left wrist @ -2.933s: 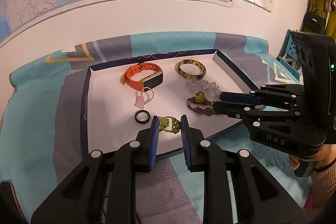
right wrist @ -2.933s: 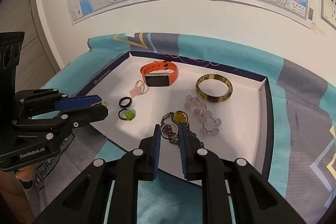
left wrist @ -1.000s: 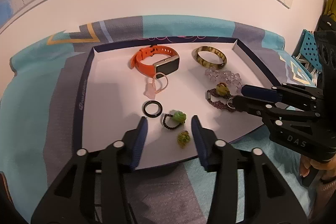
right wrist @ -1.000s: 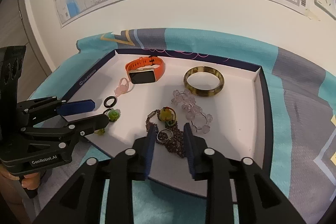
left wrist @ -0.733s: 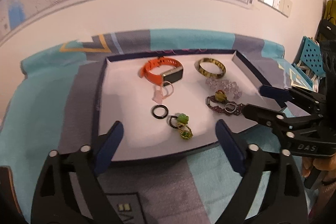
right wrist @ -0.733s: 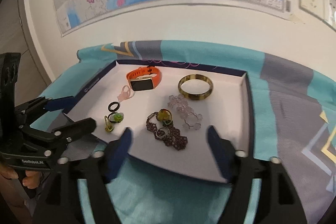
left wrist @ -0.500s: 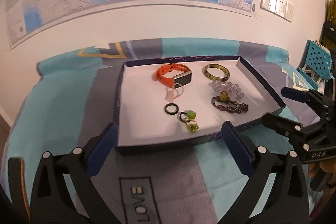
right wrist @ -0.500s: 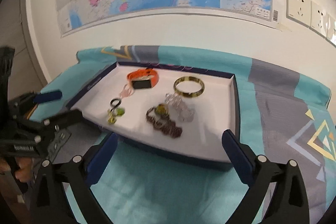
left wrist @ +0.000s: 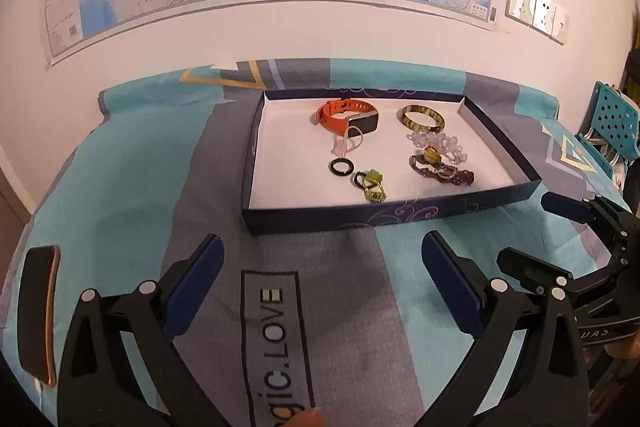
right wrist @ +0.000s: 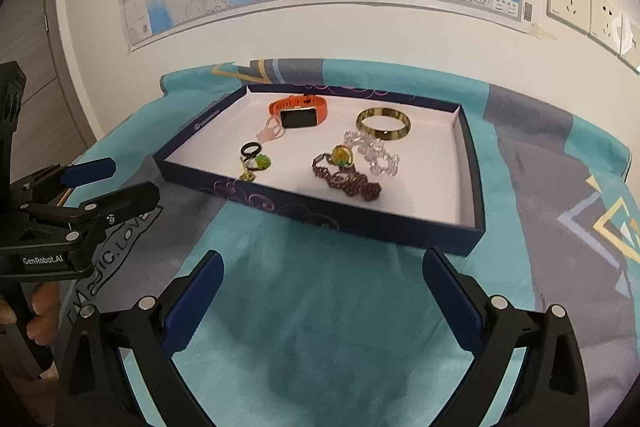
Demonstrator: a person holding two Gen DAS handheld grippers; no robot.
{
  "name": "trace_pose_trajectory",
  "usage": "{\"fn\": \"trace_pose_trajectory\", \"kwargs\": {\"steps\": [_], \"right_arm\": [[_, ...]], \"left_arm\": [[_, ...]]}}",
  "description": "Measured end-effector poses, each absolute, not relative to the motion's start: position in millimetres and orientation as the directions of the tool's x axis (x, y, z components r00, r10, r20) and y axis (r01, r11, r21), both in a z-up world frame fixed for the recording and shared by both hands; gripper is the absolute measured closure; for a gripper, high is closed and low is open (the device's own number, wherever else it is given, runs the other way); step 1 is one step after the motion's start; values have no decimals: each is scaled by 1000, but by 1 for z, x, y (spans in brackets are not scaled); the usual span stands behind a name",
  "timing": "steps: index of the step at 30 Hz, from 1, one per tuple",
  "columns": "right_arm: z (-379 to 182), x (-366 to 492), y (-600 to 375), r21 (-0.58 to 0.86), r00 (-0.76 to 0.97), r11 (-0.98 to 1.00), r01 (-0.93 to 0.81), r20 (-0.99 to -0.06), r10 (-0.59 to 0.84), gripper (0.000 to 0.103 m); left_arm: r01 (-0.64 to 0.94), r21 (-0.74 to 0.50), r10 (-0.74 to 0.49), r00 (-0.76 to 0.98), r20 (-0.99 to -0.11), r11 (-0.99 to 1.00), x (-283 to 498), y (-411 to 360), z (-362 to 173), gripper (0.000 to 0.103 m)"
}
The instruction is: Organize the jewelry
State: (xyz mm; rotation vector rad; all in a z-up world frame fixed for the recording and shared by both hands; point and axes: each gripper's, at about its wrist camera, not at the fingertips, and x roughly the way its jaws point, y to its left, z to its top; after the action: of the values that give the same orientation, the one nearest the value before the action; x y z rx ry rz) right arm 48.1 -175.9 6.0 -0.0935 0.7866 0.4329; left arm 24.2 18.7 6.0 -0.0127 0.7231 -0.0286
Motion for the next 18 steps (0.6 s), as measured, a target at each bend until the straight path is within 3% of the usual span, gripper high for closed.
{"fn": "trace_pose_trajectory", "kwargs": {"steps": [18], "right_arm": [[4,36,-176,88,616,913,-398,-712,337,7]], "left_arm": [[9,-22,-21,742,-670,1000,11,16,3,5]]}}
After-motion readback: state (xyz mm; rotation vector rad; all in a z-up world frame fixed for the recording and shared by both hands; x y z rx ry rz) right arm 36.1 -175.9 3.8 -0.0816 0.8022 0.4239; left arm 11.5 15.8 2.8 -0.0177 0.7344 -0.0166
